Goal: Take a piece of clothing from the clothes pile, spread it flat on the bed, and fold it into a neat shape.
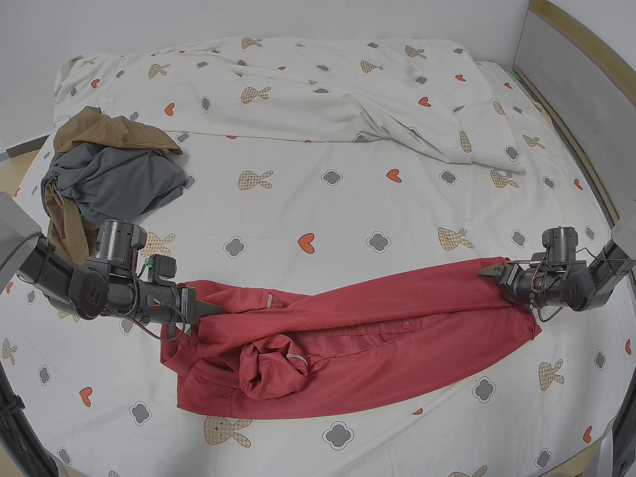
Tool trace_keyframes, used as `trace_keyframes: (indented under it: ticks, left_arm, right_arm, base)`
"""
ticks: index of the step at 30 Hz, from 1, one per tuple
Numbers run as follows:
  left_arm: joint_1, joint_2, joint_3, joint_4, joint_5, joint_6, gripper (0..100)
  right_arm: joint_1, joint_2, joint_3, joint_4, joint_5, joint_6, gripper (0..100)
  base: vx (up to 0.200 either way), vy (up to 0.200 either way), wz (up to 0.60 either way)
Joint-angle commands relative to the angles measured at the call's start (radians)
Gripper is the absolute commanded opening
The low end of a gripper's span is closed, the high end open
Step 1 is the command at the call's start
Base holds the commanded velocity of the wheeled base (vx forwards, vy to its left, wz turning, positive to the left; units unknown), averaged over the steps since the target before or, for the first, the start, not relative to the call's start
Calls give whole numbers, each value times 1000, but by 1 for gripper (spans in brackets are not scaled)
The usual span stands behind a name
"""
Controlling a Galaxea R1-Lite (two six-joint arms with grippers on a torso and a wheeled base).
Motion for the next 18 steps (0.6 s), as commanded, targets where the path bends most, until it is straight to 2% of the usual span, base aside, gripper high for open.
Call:
trace_keyframes:
  ticks: [1,7,15,17,18]
  left_arm:
    - [2,-3,12,-1,0,0,0]
    - [-40,-19,30,-2,0,0,0]
    - [-92,-108,61,-1,4,-3,0]
    - [-93,-121,63,-1,18,-3,0]
    - [-93,-138,63,-1,63,-3,0]
  right_arm:
    - [-2,10,3,4,-4,0,100]
    - [14,-16,25,6,0,4,100]
    - [101,-196,80,9,14,27,100]
    - [118,-222,88,9,16,41,100]
    - [144,-254,95,9,14,61,100]
  base:
    - [0,0,0]
    - [0,0,0]
    - [0,0,0]
    - [0,0,0]
    - [0,0,0]
